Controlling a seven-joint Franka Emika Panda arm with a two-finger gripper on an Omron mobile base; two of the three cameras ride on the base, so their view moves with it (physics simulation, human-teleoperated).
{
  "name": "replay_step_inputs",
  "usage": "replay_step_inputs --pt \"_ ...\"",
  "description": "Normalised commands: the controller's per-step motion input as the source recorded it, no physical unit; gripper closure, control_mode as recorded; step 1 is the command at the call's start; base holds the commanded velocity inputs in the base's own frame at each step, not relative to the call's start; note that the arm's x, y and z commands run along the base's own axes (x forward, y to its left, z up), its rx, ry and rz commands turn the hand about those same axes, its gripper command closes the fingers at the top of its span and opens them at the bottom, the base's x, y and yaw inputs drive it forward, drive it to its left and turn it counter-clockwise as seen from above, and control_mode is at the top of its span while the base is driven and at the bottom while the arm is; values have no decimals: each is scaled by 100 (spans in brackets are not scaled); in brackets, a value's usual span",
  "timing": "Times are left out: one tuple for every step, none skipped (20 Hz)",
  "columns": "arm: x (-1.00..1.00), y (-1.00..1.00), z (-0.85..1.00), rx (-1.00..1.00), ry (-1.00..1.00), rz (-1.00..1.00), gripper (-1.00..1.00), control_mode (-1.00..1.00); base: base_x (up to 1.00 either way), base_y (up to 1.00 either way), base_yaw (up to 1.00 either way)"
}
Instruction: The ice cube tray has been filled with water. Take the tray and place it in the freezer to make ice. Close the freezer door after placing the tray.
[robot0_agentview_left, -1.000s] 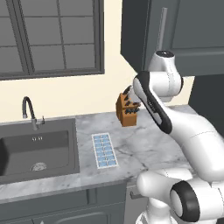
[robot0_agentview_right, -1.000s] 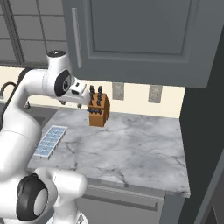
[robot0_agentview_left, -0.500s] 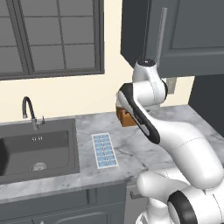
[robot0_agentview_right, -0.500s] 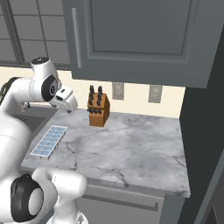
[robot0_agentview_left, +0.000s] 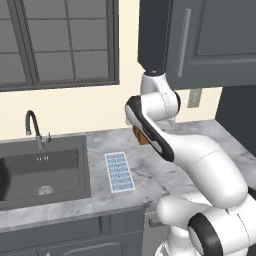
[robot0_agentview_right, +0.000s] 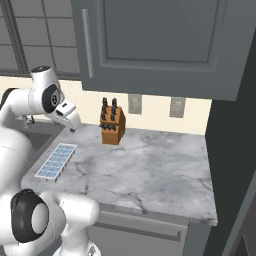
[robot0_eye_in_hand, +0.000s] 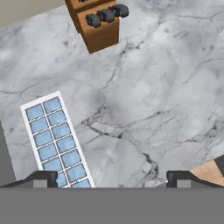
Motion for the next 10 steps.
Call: replay_step_inputs --pt "0 21 -39 -2 3 -7 -100 -100 0 0 0" --pt "0 21 -41 -2 2 -6 -100 -100 0 0 0" --pt "0 21 -44 -3 1 -5 -100 -100 0 0 0" --pt "0 21 -47 -3 0 -3 -100 -100 0 0 0" --pt "0 21 -48 -3 0 -1 -100 -100 0 0 0" --pt "0 18 -48 -3 0 0 -100 -100 0 0 0" --pt "0 14 -47 -3 0 0 -100 -100 0 0 0" --pt "0 8 -44 -3 0 0 -100 -100 0 0 0" --pt "-2 0 -39 -3 0 0 -100 -100 0 0 0" --pt "-3 0 -36 -2 0 0 -100 -100 0 0 0"
